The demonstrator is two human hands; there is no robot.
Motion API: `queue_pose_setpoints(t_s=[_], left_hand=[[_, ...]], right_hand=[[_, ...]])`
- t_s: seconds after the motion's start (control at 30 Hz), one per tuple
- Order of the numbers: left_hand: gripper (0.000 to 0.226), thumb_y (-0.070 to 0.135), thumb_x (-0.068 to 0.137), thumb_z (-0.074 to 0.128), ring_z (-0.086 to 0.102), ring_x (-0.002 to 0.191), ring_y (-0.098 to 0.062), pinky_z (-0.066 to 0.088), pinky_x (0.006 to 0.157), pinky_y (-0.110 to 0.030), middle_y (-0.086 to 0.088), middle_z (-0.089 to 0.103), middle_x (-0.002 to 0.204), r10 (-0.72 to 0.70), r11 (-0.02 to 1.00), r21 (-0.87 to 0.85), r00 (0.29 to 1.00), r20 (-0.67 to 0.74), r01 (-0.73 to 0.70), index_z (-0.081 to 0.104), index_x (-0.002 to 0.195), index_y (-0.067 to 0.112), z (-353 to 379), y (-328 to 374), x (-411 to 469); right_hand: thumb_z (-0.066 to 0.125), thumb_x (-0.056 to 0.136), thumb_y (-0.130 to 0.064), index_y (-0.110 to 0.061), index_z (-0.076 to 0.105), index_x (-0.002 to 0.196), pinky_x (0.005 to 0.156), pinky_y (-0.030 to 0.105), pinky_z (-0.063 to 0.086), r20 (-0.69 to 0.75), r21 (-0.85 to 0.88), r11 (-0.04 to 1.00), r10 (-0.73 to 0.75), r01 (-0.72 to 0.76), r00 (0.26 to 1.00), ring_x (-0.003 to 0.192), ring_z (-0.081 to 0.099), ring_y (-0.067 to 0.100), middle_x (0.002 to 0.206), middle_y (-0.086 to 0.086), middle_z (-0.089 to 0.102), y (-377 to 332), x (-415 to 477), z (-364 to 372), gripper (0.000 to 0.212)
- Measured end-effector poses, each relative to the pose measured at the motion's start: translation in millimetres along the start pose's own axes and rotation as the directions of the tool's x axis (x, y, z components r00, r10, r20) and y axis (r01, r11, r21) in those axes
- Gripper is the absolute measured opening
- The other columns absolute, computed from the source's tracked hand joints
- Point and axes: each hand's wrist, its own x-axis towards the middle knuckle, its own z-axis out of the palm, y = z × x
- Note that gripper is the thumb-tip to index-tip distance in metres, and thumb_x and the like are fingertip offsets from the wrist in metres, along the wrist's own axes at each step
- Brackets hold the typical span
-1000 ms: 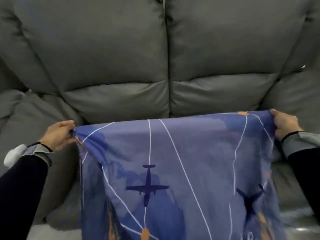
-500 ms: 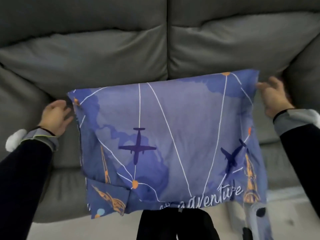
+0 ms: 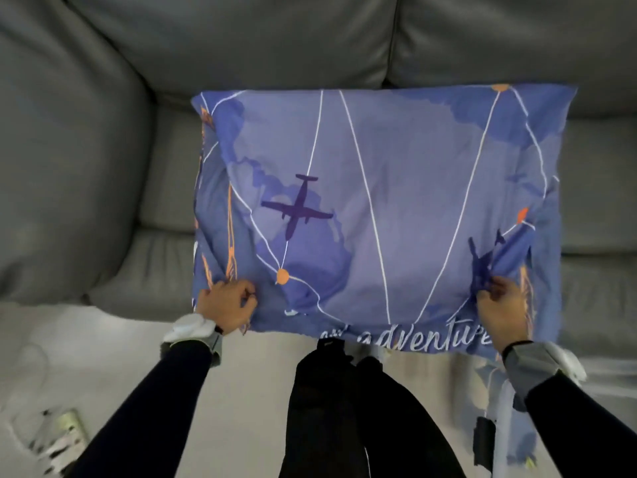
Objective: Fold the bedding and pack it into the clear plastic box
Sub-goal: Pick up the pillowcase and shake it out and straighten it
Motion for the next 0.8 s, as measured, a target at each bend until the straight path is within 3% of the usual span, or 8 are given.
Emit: queue_pose_setpoints(t_s=[0.13, 0.2, 0.3, 0.37, 0.47, 0.6, 0.67, 0.8], left_hand=[[0.041, 0.042, 0.096, 0.034, 0.056, 0.111, -0.035, 0.041, 0.099, -0.041, -0.015, 0.062, 0.115, -0.387, 0.909, 0.195, 0.919, 0.075, 0.367, 0.059, 0.11, 0.013, 26.1, -42.5, -22.0], [0.052, 0.042, 0.099, 0.031, 0.056, 0.112, -0.039, 0.043, 0.099, -0.041, -0.024, 0.06, 0.118, -0.446, 0.894, 0.002, 0.892, 0.069, 0.447, 0.06, 0.115, 0.002, 28.2, -34.5, -23.5], [0.052, 0.046, 0.097, 0.043, 0.061, 0.088, -0.038, 0.045, 0.084, -0.042, -0.027, 0.064, 0.09, -0.41, 0.825, -0.491, 0.894, -0.178, 0.281, 0.061, 0.083, -0.001, 26.7, 31.9, -24.6], [0.063, 0.066, 0.084, 0.051, 0.059, 0.07, -0.029, 0.049, 0.075, -0.039, -0.02, 0.058, 0.072, -0.402, 0.598, -0.774, 0.913, -0.066, 0.207, 0.057, 0.071, 0.005, 24.6, 86.1, -29.7], [0.049, 0.063, 0.078, 0.062, 0.057, 0.078, -0.02, 0.052, 0.072, -0.035, -0.004, 0.059, 0.086, -0.338, 0.137, -0.95, 0.915, 0.22, 0.279, 0.062, 0.096, 0.018, 36.8, 130.3, -29.5], [0.023, 0.043, 0.083, 0.069, 0.056, 0.091, -0.017, 0.049, 0.073, -0.03, 0.002, 0.06, 0.093, -0.244, 0.049, -0.938, 0.915, 0.322, 0.343, 0.064, 0.089, 0.021, 50.9, 133.1, -22.5], [0.018, 0.036, 0.088, 0.064, 0.054, 0.092, -0.02, 0.049, 0.074, -0.033, -0.001, 0.057, 0.093, -0.348, 0.01, -0.948, 0.89, 0.295, 0.318, 0.06, 0.088, 0.018, 55.3, 129.5, -21.2], [0.038, 0.039, 0.088, 0.062, 0.054, 0.081, -0.025, 0.051, 0.05, -0.025, -0.009, 0.051, 0.1, -0.536, -0.021, -0.942, 0.791, 0.294, 0.335, 0.057, 0.105, 0.006, 61.8, 102.3, -20.3]], right_hand=[[0.044, 0.071, -0.02, 0.0, 0.063, 0.107, 0.092, 0.049, 0.047, -0.138, -0.109, 0.993, 0.037, -0.053, 0.99, 0.093, 0.06, 0.038, 0.097, 0.027, 0.065, 46.7, -12.5, -25.0, 0.045], [0.045, 0.065, -0.028, 0.001, 0.06, 0.113, 0.099, 0.051, 0.041, -0.201, -0.203, 0.97, 0.09, -0.131, 0.976, 0.105, 0.053, 0.045, 0.11, 0.033, 0.058, 64.6, -11.1, -37.7, 0.058], [0.061, 0.066, -0.031, 0.001, 0.048, 0.125, 0.1, 0.051, 0.037, -0.259, -0.201, 0.959, 0.147, -0.203, 0.954, 0.113, 0.047, 0.047, 0.127, 0.03, 0.043, 58.0, -20.2, -46.8, 0.069], [0.066, 0.071, -0.027, 0.004, 0.045, 0.126, 0.099, 0.043, 0.035, -0.246, -0.201, 0.955, 0.165, -0.217, 0.955, 0.113, 0.048, 0.042, 0.127, 0.031, 0.041, 64.9, -12.3, -46.6, 0.066], [0.063, 0.076, -0.046, -0.001, 0.05, 0.116, 0.098, 0.047, 0.044, -0.207, -0.144, 0.957, 0.219, -0.251, 0.954, 0.104, 0.056, 0.036, 0.115, 0.025, 0.056, 72.5, 3.0, -58.5, 0.061], [0.061, 0.074, -0.061, -0.007, 0.062, 0.113, 0.095, 0.048, 0.045, -0.068, -0.366, 0.898, 0.236, -0.244, 0.969, 0.111, 0.057, 0.043, 0.114, 0.026, 0.063, 83.7, 12.5, -68.7, 0.067], [0.057, 0.075, -0.059, -0.012, 0.066, 0.109, 0.091, 0.046, 0.046, -0.008, -0.381, 0.902, 0.219, -0.205, 0.976, 0.108, 0.059, 0.043, 0.11, 0.026, 0.064, 90.8, 19.3, -71.3, 0.058], [0.062, 0.081, -0.023, 0.0, 0.064, 0.109, 0.088, 0.044, 0.046, -0.215, -0.058, 0.932, 0.34, -0.359, 0.916, 0.108, 0.061, 0.041, 0.108, 0.03, 0.065, 89.8, 31.0, -82.4, 0.036]])
